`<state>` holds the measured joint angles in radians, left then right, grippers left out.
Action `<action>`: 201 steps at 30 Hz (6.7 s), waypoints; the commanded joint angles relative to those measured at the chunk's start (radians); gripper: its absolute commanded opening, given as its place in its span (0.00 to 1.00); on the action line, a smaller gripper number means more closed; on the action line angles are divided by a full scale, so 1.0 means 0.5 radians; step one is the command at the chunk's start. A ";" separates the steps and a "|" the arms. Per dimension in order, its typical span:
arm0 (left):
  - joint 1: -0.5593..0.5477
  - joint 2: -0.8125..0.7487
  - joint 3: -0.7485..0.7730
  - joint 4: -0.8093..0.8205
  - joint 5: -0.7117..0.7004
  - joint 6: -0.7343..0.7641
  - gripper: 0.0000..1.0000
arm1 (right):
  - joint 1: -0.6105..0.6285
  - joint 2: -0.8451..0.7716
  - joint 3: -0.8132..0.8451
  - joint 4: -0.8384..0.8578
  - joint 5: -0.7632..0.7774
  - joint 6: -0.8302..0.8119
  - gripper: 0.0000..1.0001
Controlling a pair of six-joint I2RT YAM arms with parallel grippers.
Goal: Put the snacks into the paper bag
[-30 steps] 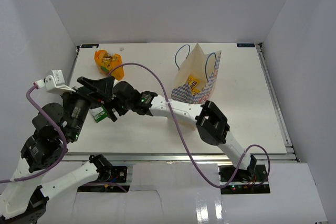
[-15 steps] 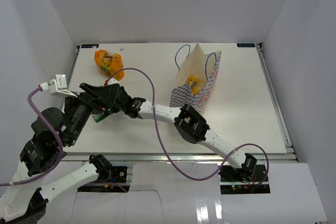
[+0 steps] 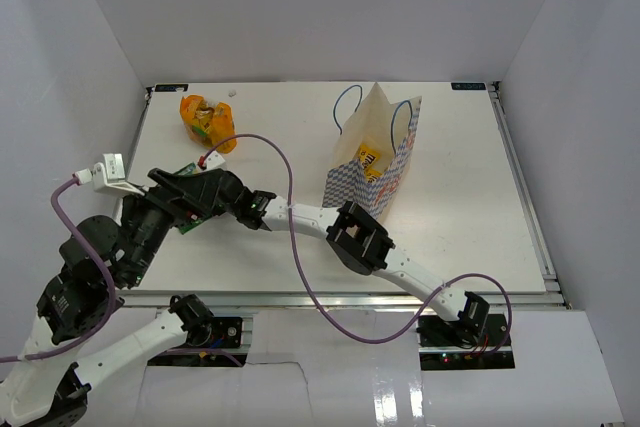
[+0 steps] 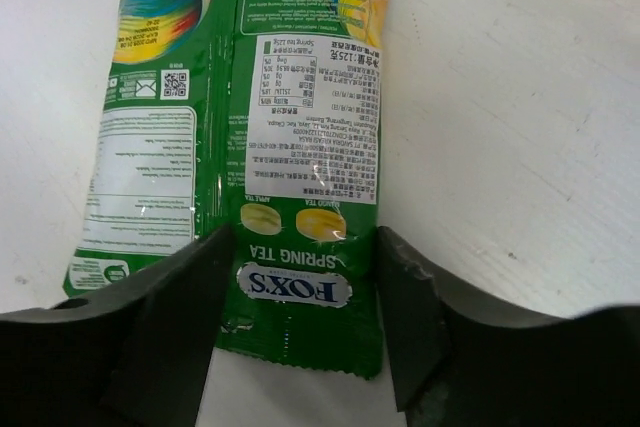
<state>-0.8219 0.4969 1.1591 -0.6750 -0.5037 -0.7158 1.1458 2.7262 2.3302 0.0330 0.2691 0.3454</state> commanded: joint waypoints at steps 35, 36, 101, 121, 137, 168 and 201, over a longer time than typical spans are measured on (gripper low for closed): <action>-0.004 -0.423 -0.493 -0.260 -0.168 -0.577 0.98 | -0.233 -1.782 -1.807 -0.351 -1.404 -1.430 0.08; -0.004 -0.414 -0.529 -0.273 -0.168 -0.639 0.98 | -0.233 -1.817 -1.853 -0.379 -1.385 -1.470 0.08; -0.001 -0.007 -1.803 -0.098 0.185 -2.802 0.98 | -0.337 -1.989 -1.813 -0.434 -1.508 -1.206 0.08; 0.104 0.752 -1.818 0.344 0.369 -2.195 0.33 | -0.356 -2.467 -1.706 -0.477 -2.170 -1.301 0.18; 0.193 -0.274 -1.879 1.110 0.320 -1.088 0.00 | -0.536 -2.897 -1.430 -0.480 -1.919 -1.442 0.45; 0.202 -0.791 -2.343 1.813 0.434 -0.952 0.00 | 0.080 -2.722 -2.679 0.228 -0.664 -2.547 0.94; 0.205 -0.862 -1.789 1.192 0.250 -0.848 0.75 | -0.199 -2.314 -2.255 0.066 -1.093 -2.280 0.08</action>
<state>-0.7212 0.0727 0.0914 0.0654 -0.2996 -1.1961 1.0760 1.6424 1.1492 0.0681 -0.2211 -0.8001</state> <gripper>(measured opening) 0.593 0.079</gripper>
